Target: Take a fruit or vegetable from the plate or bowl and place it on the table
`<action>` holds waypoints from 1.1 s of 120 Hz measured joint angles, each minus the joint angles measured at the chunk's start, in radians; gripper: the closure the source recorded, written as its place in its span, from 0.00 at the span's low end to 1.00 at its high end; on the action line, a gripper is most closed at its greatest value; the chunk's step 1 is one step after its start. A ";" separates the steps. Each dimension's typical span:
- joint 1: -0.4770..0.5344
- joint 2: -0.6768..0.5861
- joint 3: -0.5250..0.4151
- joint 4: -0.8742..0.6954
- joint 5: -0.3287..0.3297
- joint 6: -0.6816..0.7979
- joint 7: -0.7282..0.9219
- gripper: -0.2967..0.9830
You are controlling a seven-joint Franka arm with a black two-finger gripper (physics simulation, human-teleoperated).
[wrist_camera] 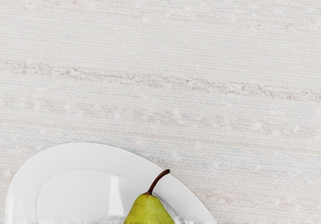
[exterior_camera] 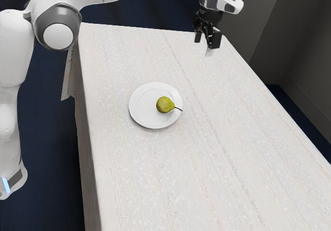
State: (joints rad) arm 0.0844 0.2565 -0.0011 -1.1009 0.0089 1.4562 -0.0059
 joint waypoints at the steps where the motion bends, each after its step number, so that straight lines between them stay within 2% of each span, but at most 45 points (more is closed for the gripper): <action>1: 0.000 0.000 0.000 0.000 0.000 -0.001 0.000 0.23; 49: -0.020 0.001 -0.008 0.002 -0.001 -0.017 -0.005 0.23; 78: -0.027 0.081 -0.004 -0.010 0.003 -0.017 -0.006 0.23; 106: -0.025 0.099 -0.001 -0.016 0.005 -0.016 -0.007 0.23; 114: -0.028 0.082 -0.001 -0.093 0.005 0.008 -0.007 0.23; 132: -0.032 -0.082 0.003 -0.446 0.005 0.148 -0.008 0.23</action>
State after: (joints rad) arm 0.0527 0.1747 0.0016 -1.5473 0.0139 1.6046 -0.0138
